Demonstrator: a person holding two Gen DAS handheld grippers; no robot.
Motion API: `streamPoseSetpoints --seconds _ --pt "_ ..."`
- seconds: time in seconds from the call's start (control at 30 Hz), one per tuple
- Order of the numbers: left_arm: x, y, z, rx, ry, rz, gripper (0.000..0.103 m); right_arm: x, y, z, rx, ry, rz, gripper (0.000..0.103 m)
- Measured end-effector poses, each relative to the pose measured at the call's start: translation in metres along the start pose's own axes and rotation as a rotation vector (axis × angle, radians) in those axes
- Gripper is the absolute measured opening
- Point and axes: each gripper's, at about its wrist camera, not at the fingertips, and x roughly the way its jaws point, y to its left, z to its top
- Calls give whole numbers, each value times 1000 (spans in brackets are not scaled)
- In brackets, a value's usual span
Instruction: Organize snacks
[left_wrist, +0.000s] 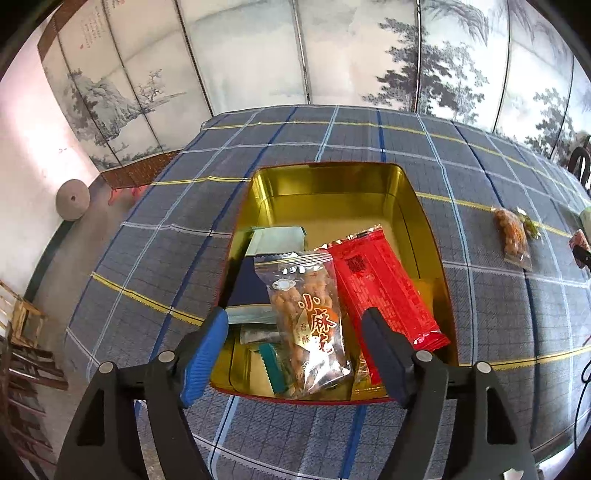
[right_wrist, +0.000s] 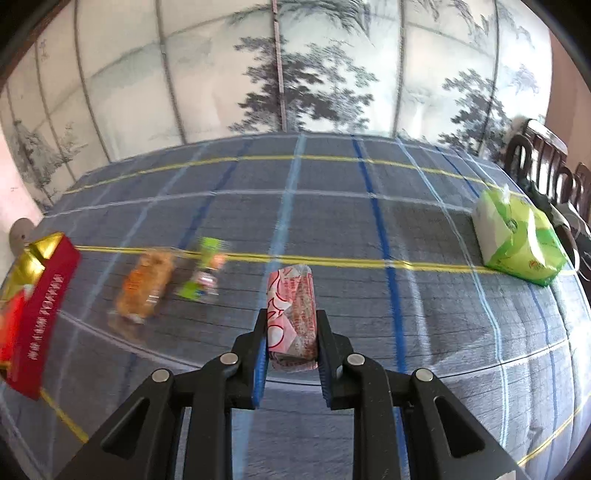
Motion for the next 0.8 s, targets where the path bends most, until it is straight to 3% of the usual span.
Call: streamPoseSetpoints --seconds 0.27,0.6,0.8 --pt "-12 31 -2 -96 -15 2 79 -19 68 4 -77 -12 119 23" --pt "-17 70 -15 -179 -5 33 81 -37 182 -3 -232 -2 302 23" --pt "-17 90 -24 -215 4 48 81 -41 236 -8 -307 14 367 23"
